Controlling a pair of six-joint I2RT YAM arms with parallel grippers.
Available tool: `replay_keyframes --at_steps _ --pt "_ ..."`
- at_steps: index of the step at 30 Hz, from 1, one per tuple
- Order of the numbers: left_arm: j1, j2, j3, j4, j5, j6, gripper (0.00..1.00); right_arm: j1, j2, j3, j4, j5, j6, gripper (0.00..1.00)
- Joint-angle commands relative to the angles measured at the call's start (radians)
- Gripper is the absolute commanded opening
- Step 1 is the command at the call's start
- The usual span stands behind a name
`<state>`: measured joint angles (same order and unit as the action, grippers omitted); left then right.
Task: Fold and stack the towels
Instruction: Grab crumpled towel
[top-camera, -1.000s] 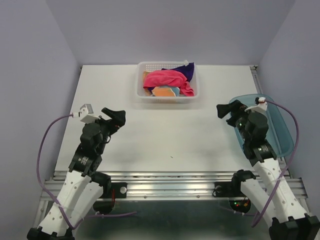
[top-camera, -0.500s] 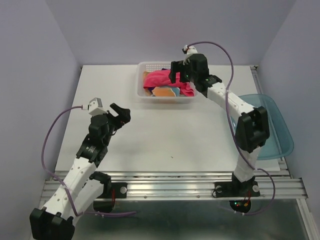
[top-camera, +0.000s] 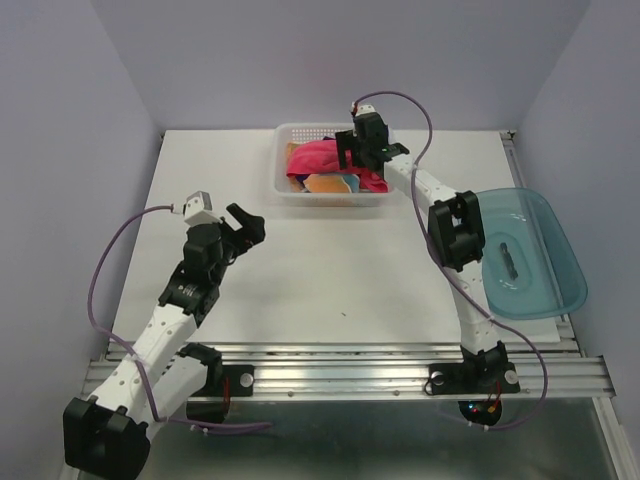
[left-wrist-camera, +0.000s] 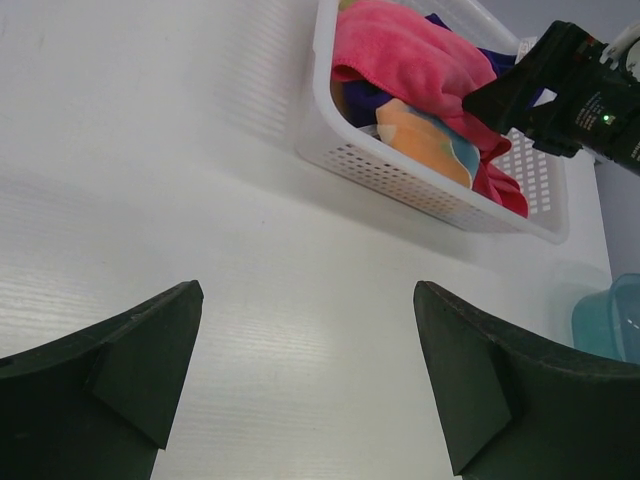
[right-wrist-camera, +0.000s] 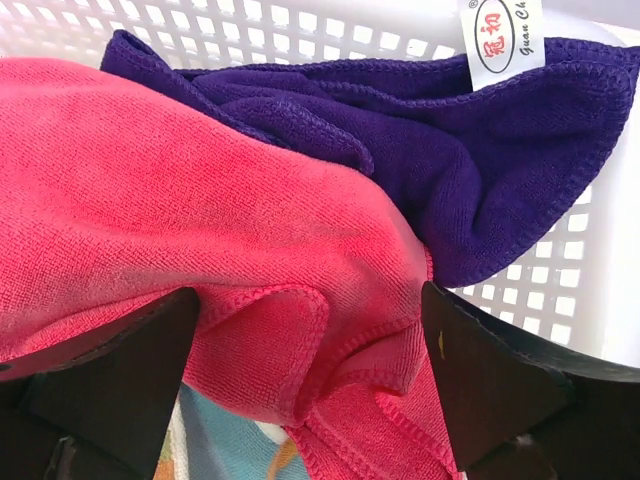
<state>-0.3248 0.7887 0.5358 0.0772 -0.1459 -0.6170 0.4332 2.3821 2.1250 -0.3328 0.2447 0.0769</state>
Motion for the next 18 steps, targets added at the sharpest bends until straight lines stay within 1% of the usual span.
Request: replay_keyframes --at_steps 1,2,3,5,6,7,8,9,13,16,18 --pt "0.004 0.010 0.021 0.053 0.011 0.017 0.99 0.004 -0.029 0.012 0.074 0.001 -0.025 0.92" --pt "0.004 0.014 0.023 0.055 0.009 0.016 0.99 0.003 -0.027 0.009 0.084 -0.002 -0.028 0.89" --pt "0.004 0.020 0.023 0.053 0.009 0.016 0.99 0.004 -0.020 0.003 0.107 -0.004 -0.029 0.82" --pt "0.004 0.026 0.026 0.055 0.006 0.016 0.99 0.002 -0.008 0.004 0.124 0.005 -0.032 0.75" --pt "0.004 0.027 0.027 0.055 0.003 0.017 0.99 0.002 -0.003 0.007 0.126 0.011 -0.031 0.70" --pt "0.004 0.027 0.027 0.053 0.003 0.017 0.99 0.002 0.000 0.018 0.124 0.014 -0.028 0.61" --pt "0.004 0.029 0.030 0.053 0.003 0.017 0.99 0.002 0.002 0.019 0.124 0.019 -0.025 0.56" --pt "0.004 0.027 0.030 0.052 0.005 0.019 0.99 0.002 -0.001 0.019 0.123 0.013 -0.023 0.54" --pt "0.004 0.020 0.032 0.049 0.005 0.022 0.99 0.002 -0.004 0.024 0.124 -0.012 -0.011 0.52" --pt "0.004 0.006 0.029 0.044 0.003 0.022 0.99 0.003 0.000 0.027 0.120 -0.028 0.011 0.57" --pt "0.004 -0.005 0.029 0.042 0.002 0.022 0.99 0.002 0.009 0.039 0.110 -0.039 0.014 0.57"
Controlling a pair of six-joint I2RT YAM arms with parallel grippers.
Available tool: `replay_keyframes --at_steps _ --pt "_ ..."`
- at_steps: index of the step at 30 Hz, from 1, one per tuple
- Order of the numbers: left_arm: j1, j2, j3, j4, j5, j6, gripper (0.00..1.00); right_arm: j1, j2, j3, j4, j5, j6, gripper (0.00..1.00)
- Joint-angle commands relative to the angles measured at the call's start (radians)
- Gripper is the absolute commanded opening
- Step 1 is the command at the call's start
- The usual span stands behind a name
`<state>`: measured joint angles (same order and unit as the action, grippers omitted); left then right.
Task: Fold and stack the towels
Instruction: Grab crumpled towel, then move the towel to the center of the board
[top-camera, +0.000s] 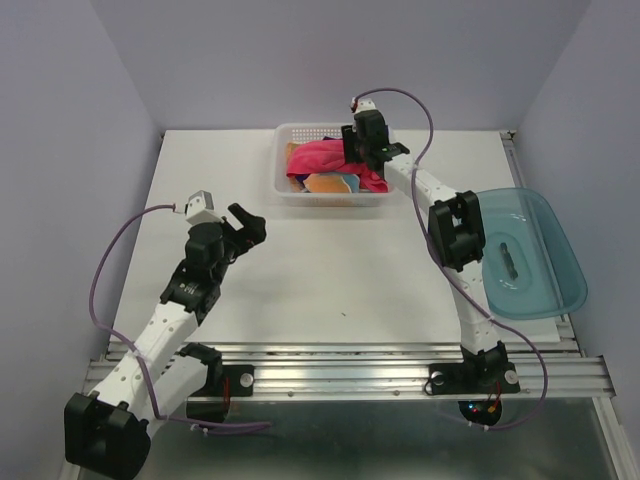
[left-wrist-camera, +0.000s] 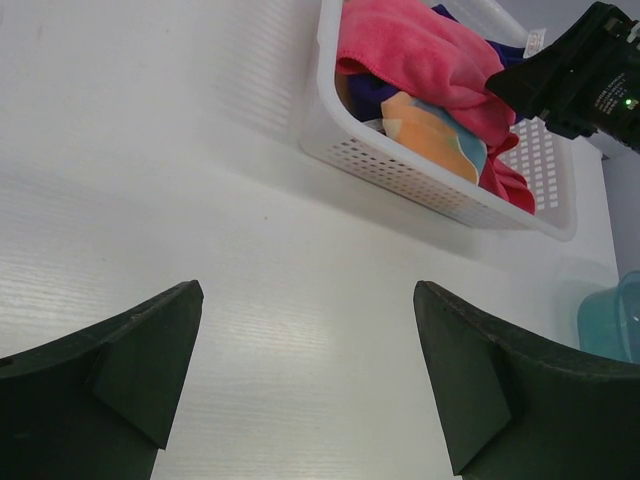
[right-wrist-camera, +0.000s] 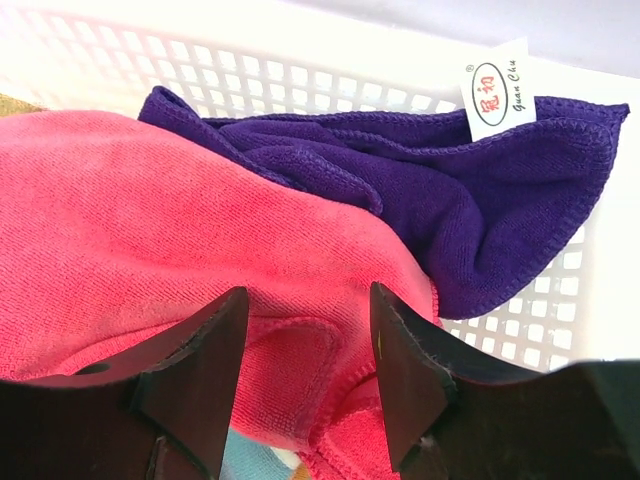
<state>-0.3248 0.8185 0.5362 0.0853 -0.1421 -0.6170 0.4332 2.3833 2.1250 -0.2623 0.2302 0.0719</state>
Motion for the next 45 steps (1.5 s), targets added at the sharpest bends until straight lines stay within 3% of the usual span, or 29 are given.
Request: replay_keyframes --at_steps 1,9,12,13,14,24,28,32,39,45 --pt "0.004 -0.038 0.028 0.033 -0.002 0.022 0.99 0.002 0.017 0.049 0.032 -0.026 0.023 0.57" --pt "0.004 -0.061 0.036 -0.012 -0.040 0.008 0.99 0.002 0.051 0.084 0.017 -0.043 0.039 0.51" --pt "0.004 -0.073 0.036 -0.021 -0.048 0.003 0.99 0.002 0.033 0.076 0.029 -0.046 0.049 0.27" --pt "0.004 -0.077 0.036 -0.022 -0.048 0.003 0.99 0.004 0.021 0.058 0.038 -0.052 0.051 0.06" --pt "0.004 -0.082 0.034 -0.024 -0.048 0.003 0.99 0.004 0.008 0.046 0.049 -0.054 0.058 0.01" --pt "0.004 -0.116 0.036 -0.033 -0.042 -0.006 0.99 0.058 -0.212 0.016 0.041 -0.037 -0.043 0.01" --pt "0.004 -0.137 0.022 -0.036 -0.034 -0.015 0.99 0.185 -0.308 0.009 0.037 0.122 -0.228 0.01" --pt "0.004 -0.168 0.010 -0.042 -0.013 -0.029 0.99 0.281 -0.406 0.013 0.063 0.175 -0.265 0.01" --pt "0.004 -0.238 -0.001 -0.084 -0.008 -0.079 0.99 0.456 -0.538 0.062 0.068 0.121 -0.267 0.01" --pt "0.004 -0.317 0.011 -0.162 -0.011 -0.118 0.99 0.518 -0.550 0.271 0.012 -0.029 -0.153 0.01"
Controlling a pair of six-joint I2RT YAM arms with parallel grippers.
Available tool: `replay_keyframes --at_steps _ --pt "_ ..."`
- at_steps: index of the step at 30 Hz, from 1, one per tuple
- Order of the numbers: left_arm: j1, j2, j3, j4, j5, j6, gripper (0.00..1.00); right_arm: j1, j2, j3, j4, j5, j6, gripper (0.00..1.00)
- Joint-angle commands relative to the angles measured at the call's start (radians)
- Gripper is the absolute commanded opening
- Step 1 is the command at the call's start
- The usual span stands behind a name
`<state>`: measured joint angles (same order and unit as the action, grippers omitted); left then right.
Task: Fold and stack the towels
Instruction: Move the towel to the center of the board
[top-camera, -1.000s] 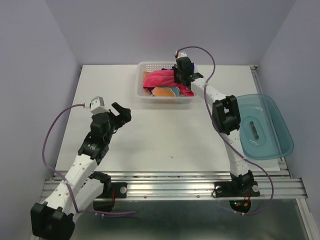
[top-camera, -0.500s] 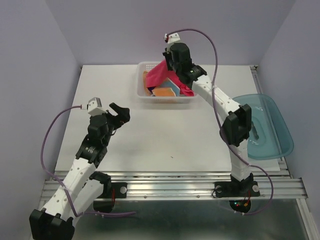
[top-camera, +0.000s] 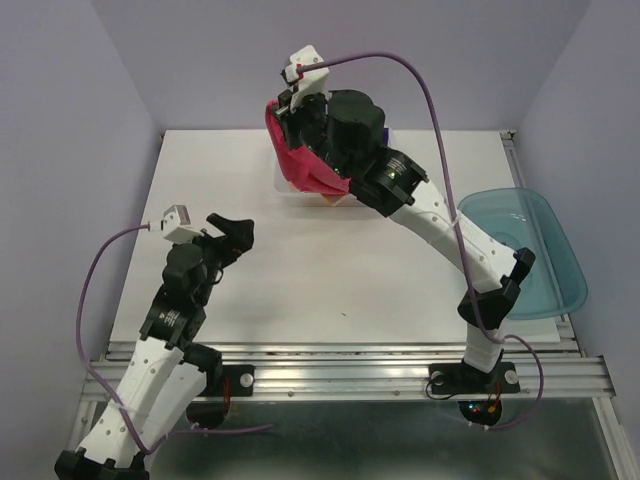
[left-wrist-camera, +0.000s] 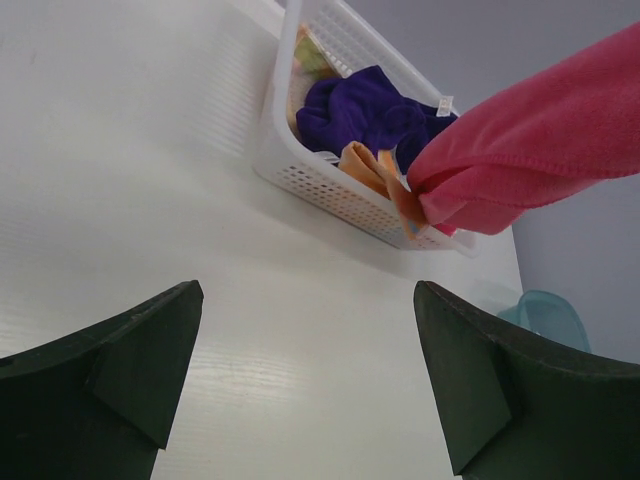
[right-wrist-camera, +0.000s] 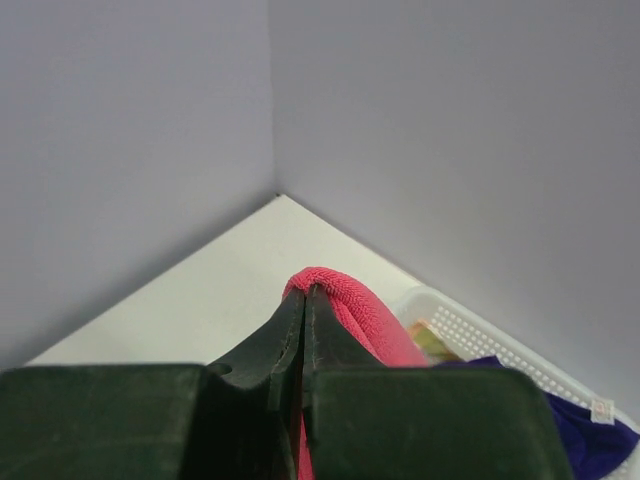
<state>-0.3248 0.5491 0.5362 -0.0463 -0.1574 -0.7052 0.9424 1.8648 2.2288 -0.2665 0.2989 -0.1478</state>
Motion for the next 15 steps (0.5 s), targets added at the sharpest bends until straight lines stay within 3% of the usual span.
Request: replay_keyframes --at_steps 1,6,15 --pt "0.004 -0.058 0.011 -0.038 0.002 -0.045 0.99 0.009 -0.030 0.195 0.016 -0.118 0.080 0.01" --pt "0.004 -0.132 0.019 -0.079 -0.002 -0.072 0.99 0.009 -0.099 0.172 0.133 -0.239 0.172 0.01" --pt "0.004 -0.179 0.042 -0.122 -0.022 -0.088 0.99 0.009 -0.148 0.236 0.191 -0.385 0.270 0.01"
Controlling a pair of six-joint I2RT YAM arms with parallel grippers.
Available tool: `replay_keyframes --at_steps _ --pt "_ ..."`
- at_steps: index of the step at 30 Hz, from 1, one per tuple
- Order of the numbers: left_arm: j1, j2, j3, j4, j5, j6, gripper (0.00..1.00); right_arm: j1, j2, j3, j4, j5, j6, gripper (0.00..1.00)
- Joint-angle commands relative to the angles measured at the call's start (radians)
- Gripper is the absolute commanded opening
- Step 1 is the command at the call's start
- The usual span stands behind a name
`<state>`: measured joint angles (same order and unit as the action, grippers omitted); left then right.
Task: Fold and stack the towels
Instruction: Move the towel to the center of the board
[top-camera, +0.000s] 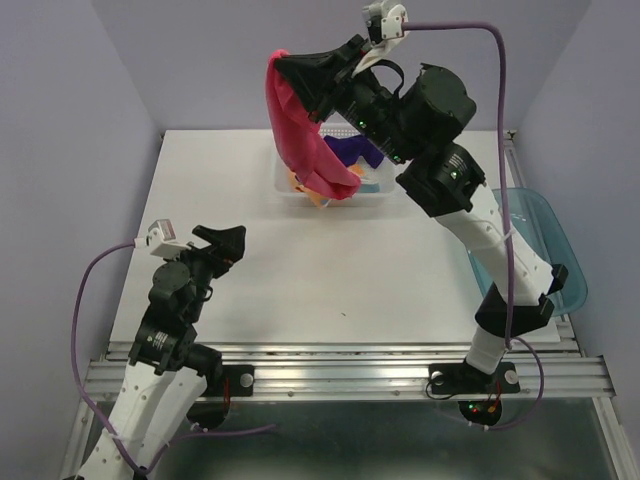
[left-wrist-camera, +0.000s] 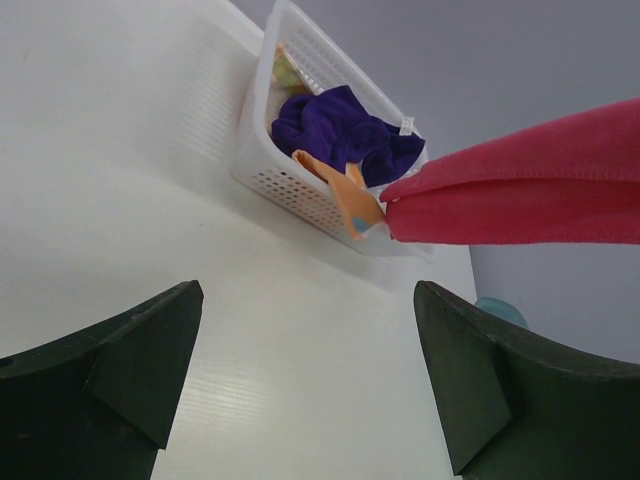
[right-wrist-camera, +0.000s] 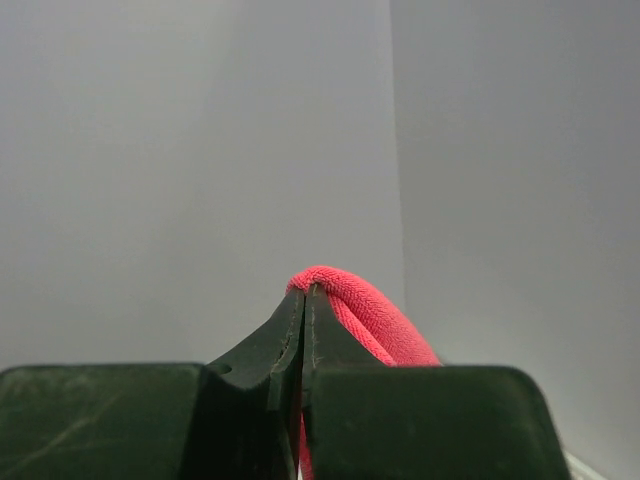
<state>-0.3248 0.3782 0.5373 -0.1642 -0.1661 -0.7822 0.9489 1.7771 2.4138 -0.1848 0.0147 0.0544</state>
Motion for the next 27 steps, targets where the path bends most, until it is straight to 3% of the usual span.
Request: replay_keyframes --at_steps 1,7,12,16,19,21,22,25,27 --pt "0.004 -0.010 0.043 -0.003 -0.013 -0.011 0.99 0.002 -0.067 0.050 0.116 -0.113 0.071 0.01" --pt "0.004 -0.001 0.038 -0.005 -0.013 -0.012 0.99 0.002 -0.134 0.002 0.128 -0.131 0.081 0.01" --pt "0.004 0.013 0.035 -0.008 0.003 -0.012 0.99 0.002 -0.212 -0.163 0.056 0.060 0.076 0.01" --pt "0.004 0.011 0.013 -0.008 0.014 -0.017 0.99 0.002 -0.440 -0.601 0.108 0.370 0.102 0.01" --pt "0.004 0.018 -0.010 -0.011 0.025 -0.025 0.99 -0.007 -0.575 -1.080 0.134 0.638 0.227 0.01" --pt "0.004 0.031 -0.029 -0.009 0.040 -0.032 0.99 -0.041 -0.626 -1.229 0.093 0.740 0.307 0.01" --pt "0.004 0.039 -0.036 -0.011 0.049 -0.034 0.99 -0.068 -0.642 -1.283 0.055 0.743 0.362 0.01" --pt "0.004 0.080 -0.056 -0.008 0.079 -0.040 0.99 -0.305 -0.676 -1.447 -0.064 0.660 0.525 0.01" --pt "0.004 0.116 -0.079 -0.005 0.103 -0.051 0.99 -0.370 -0.668 -1.504 -0.116 0.650 0.584 0.01"
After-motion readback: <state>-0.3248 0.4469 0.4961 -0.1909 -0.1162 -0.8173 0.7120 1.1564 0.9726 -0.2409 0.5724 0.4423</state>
